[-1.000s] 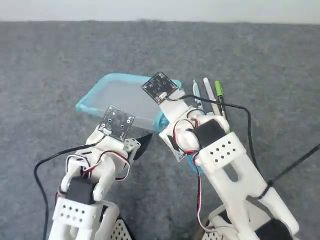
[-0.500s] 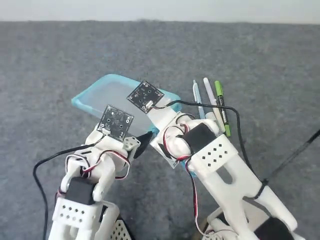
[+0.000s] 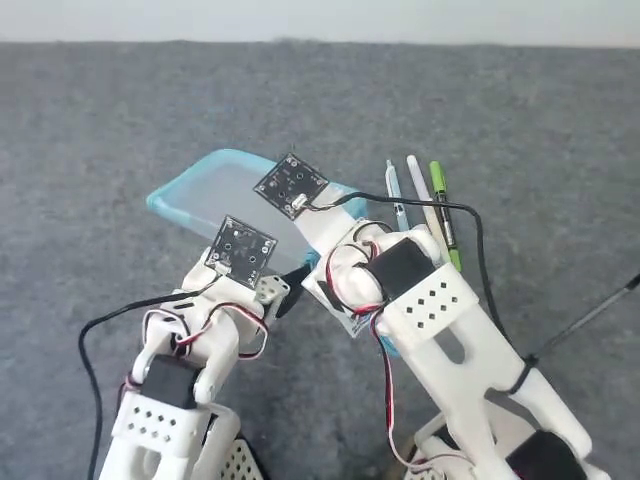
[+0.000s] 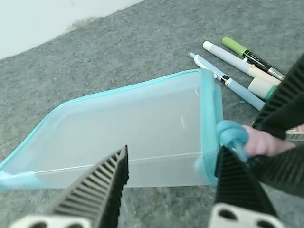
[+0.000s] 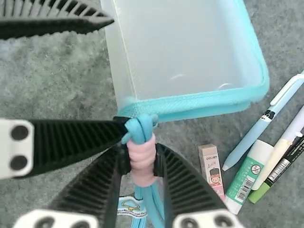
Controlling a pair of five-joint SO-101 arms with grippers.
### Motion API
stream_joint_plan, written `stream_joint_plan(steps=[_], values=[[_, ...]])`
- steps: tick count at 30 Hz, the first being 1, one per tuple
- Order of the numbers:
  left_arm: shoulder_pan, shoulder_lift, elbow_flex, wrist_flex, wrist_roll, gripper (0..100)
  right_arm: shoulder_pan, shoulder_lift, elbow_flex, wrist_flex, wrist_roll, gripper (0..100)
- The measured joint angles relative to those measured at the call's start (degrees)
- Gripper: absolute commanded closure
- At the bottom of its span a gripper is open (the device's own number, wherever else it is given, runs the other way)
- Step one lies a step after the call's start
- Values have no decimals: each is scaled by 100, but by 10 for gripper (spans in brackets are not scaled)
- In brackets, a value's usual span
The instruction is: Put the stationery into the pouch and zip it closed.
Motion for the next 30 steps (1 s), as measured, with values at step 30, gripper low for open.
stream_joint_plan(steps=[30], values=[[-1064,9,290,-818,9,717,404,0,-18,360,387,992]])
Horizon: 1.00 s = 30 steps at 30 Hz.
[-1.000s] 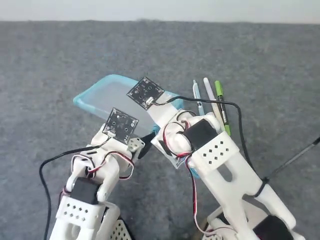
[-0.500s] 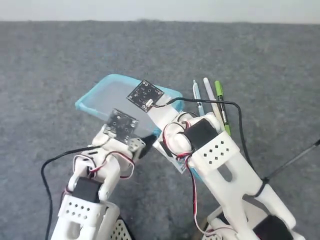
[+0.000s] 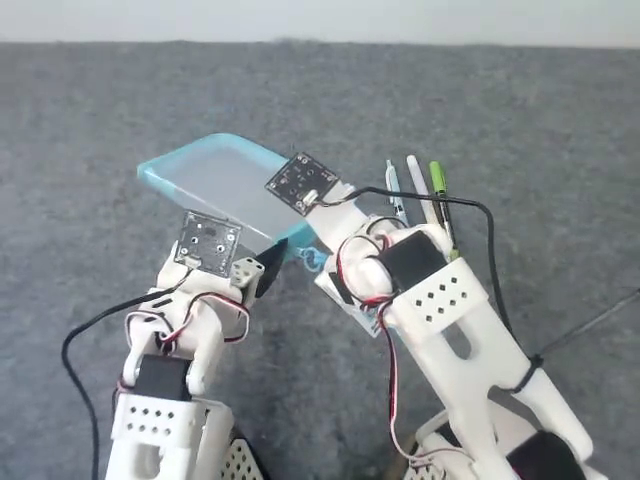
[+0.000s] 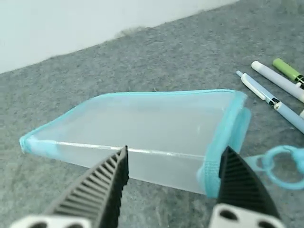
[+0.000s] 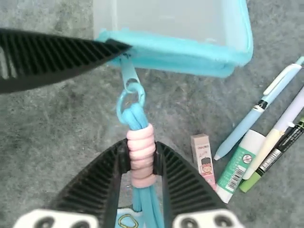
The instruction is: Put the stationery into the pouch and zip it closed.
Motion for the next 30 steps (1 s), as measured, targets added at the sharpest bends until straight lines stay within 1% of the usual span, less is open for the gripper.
stream_joint_plan(steps=[5,11,12,14,21,24,27,30], values=[[-9,26,0,0,0,717,193,0,193,-105,88,992],[0,26,0,0,0,717,677,-9,273,-114,255,992],[-114,35,0,0,-44,717,835,-9,273,-123,255,992],[-114,35,0,0,-44,717,1002,0,281,-141,273,992],[-185,35,0,0,-44,712,1002,-9,281,-141,273,992],[-18,35,0,18,-44,667,914,-9,273,-158,273,992],[369,9,-70,440,-35,606,484,0,79,-149,273,992],[774,-264,-431,1257,79,600,193,35,-281,26,237,992]])
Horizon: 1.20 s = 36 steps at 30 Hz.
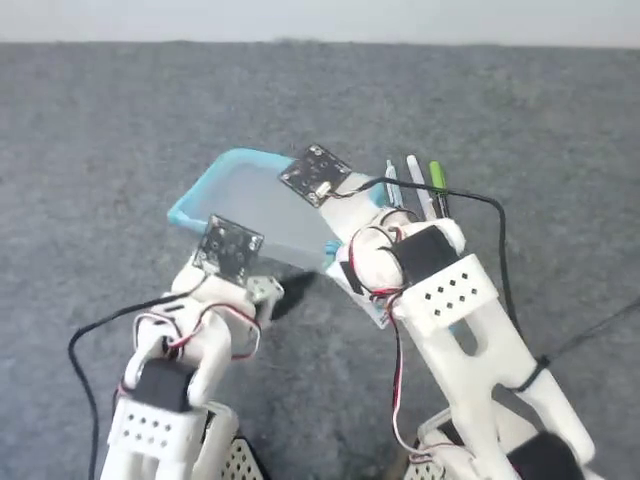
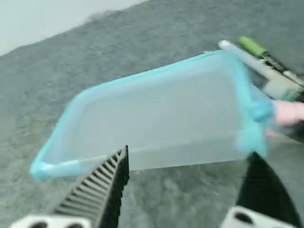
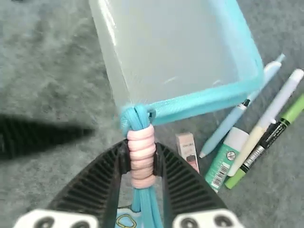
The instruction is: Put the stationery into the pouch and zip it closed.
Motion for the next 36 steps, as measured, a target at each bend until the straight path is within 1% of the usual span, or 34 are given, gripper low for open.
stream_joint_plan(steps=[2,3,7,10,13,16,25,28,32,36], values=[[220,-290,-88,422,26,600,-176,132,-255,185,-53,992],[281,-431,-88,510,26,600,-246,202,-369,273,-79,992],[352,-905,70,519,-176,616,-457,396,-563,422,-211,992],[352,-976,167,484,-255,644,-563,396,-563,422,-229,992],[290,-932,202,299,-264,649,-536,396,-589,413,-237,992],[123,-686,378,-114,-413,649,-571,396,-598,510,-237,992],[-176,800,413,-1213,-510,650,-554,396,-905,844,-237,992],[-290,1073,413,-1292,-519,650,-281,404,-905,844,-158,992],[-422,1099,404,-1345,-519,650,149,404,-905,844,-70,992],[-440,1073,404,-1354,-519,650,273,404,-721,818,149,992]])
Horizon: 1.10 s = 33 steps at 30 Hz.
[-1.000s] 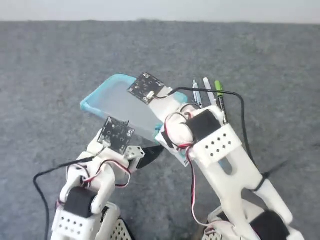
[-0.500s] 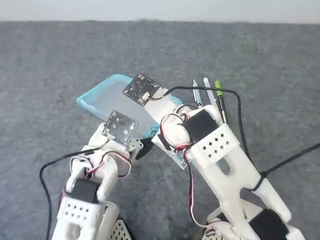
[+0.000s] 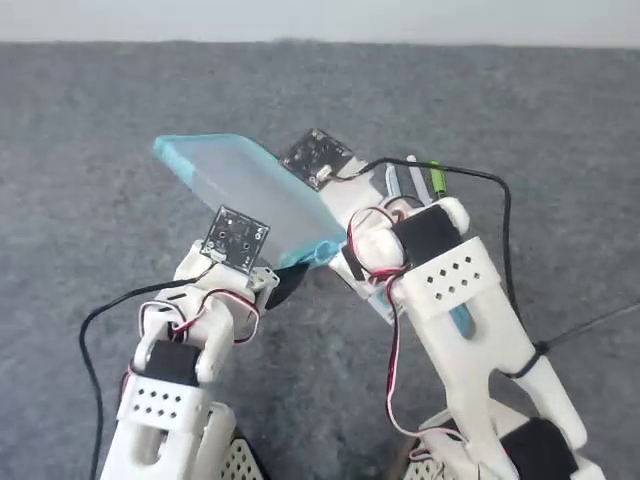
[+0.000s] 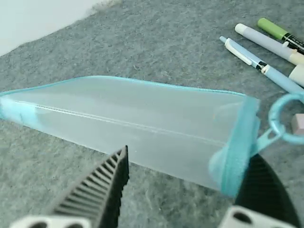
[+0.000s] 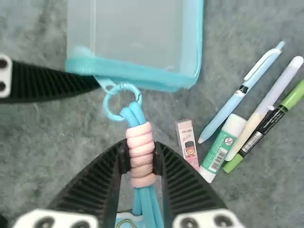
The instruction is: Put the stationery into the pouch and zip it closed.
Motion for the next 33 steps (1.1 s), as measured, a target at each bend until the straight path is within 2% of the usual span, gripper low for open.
stream_joint_plan(steps=[17,25,33], values=[[-9,88,9,9,-44,650,79,-18,2453,-1723,387,992],[-18,97,18,9,-44,650,79,-62,3068,-2259,387,992],[-396,97,9,9,158,650,70,-132,3288,-2418,378,992]])
